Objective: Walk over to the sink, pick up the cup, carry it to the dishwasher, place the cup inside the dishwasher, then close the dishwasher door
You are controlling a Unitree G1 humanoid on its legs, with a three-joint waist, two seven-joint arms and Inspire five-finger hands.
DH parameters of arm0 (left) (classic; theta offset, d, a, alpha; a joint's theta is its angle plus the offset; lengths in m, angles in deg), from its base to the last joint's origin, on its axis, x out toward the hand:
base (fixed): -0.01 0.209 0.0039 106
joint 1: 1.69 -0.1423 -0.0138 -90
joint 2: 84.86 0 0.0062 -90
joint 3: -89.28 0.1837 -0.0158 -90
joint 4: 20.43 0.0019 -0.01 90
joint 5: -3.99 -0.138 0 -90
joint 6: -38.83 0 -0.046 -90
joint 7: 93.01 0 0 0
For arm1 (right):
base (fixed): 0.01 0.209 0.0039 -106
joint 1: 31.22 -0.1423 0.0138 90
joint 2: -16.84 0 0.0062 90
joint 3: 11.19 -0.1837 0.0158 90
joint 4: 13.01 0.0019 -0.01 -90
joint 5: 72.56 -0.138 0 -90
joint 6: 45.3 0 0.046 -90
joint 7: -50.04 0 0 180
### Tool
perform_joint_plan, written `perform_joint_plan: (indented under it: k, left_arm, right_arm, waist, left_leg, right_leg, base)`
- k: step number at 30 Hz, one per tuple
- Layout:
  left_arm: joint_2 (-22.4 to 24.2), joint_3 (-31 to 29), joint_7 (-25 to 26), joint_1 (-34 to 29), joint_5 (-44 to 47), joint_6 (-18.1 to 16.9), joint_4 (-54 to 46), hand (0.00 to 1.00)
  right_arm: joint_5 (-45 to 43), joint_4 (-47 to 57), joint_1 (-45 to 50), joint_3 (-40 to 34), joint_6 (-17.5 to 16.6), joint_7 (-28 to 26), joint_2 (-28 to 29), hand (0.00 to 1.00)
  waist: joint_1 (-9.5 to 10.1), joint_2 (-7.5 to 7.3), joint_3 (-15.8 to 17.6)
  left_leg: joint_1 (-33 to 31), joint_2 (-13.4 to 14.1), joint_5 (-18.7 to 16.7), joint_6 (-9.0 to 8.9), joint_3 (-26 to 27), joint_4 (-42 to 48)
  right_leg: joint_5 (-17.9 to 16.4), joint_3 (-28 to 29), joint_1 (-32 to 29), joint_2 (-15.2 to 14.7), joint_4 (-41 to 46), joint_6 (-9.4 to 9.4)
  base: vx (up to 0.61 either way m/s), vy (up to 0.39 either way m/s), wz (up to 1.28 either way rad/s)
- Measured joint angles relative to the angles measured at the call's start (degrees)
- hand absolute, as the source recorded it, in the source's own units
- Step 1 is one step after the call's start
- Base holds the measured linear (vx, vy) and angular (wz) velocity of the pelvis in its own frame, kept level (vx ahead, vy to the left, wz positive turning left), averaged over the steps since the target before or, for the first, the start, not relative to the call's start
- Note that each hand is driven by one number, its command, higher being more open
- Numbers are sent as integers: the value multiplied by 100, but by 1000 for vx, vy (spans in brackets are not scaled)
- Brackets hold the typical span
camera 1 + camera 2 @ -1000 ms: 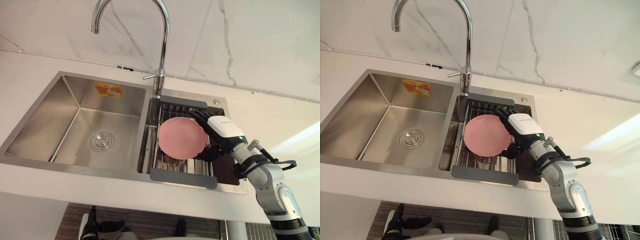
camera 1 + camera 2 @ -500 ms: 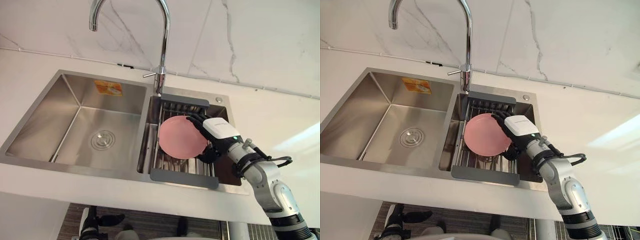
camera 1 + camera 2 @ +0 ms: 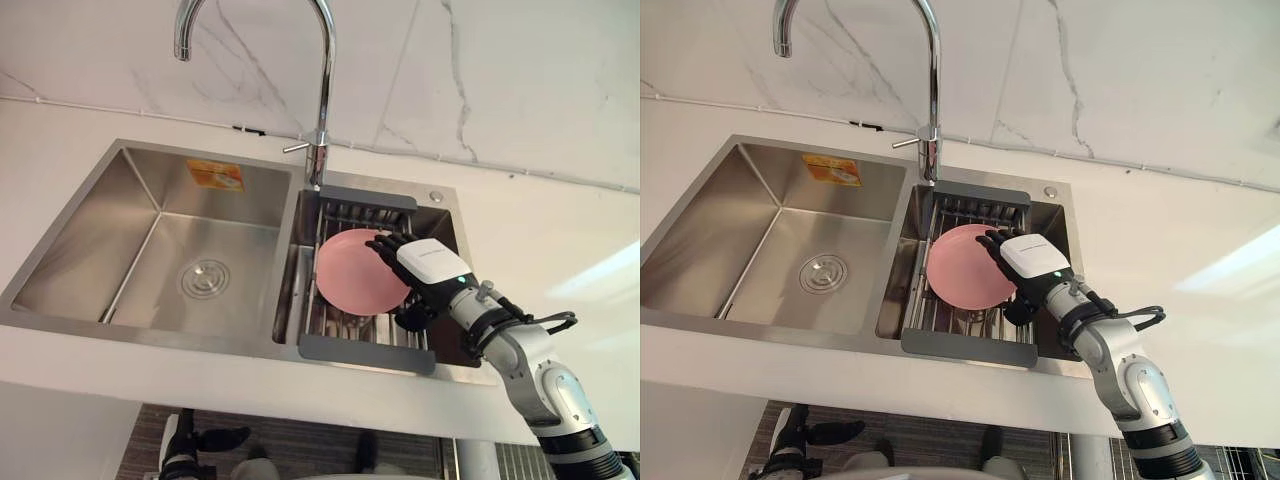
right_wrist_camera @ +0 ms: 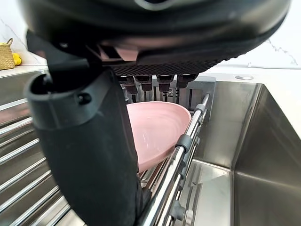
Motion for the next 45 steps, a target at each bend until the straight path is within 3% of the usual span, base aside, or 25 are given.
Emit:
perform_joint_plan:
  k: [7, 13, 21, 22, 36, 42, 45]
  left_arm:
    - [4, 112, 62, 2, 2, -45, 39, 100]
    - [-41, 253, 71, 20, 9, -63, 49, 100]
    - [-42, 357, 191, 28, 110, -121, 90, 100]
    - [-43, 356, 215, 27, 110, -121, 98, 100]
    - [-68, 449, 261, 72, 106, -153, 255, 100]
    - [-76, 455, 297, 54, 96, -256, 253, 100]
    - [-74, 467, 305, 28, 62, -294, 237, 100]
  right_arm:
    - [715, -495, 58, 206, 23, 903, 160, 100]
    - [804, -755, 129, 208, 162, 1530, 404, 100]
    - [990, -1265, 127, 347, 355, 2562, 741, 100]
    - [1018, -1328, 126, 370, 368, 2672, 771, 0]
    - [1231, -1985, 22, 831, 312, 3879, 753, 0]
    - [1194, -2145, -52, 1008, 438, 4381, 699, 0]
    - [1129, -2366, -366, 999, 691, 4590, 699, 0]
  waist:
    - [5, 2, -1]
    - [5, 7, -9]
    - [16, -3, -48]
    - [22, -8, -55]
    - [3, 31, -182]
    - [9, 71, -157]
    - [16, 155, -104]
  left_leg:
    - [2, -16, 4, 4, -73, 4]
    - [8, -28, 44, 8, -80, 14]
    - [79, -81, 399, -88, -240, -459]
    - [123, -78, 467, -92, -241, -563]
    - [302, -62, 741, -132, -235, -1036]
    - [309, -34, 831, -147, -249, -1147]
    - [309, -31, 845, -146, -254, -1188]
  right_leg:
    - [0, -76, 54, -14, -2, 0]
    - [-3, -127, 69, -27, -2, -2]
    - [-119, -269, 65, -56, 13, -68]
    - [-138, -275, 62, -56, 15, -75]
    - [-142, -277, 38, 13, -7, -63]
    - [-86, -291, 27, 48, -67, -78]
    - [-76, -299, 13, 49, -68, -88]
  base:
    - [0, 0, 5]
    - [-33, -14, 1]
    - [-94, -55, 11]
    - [-88, -61, 7]
    - [-15, -10, 0]
    - [-5, -3, 0]
    - [0, 0, 0]
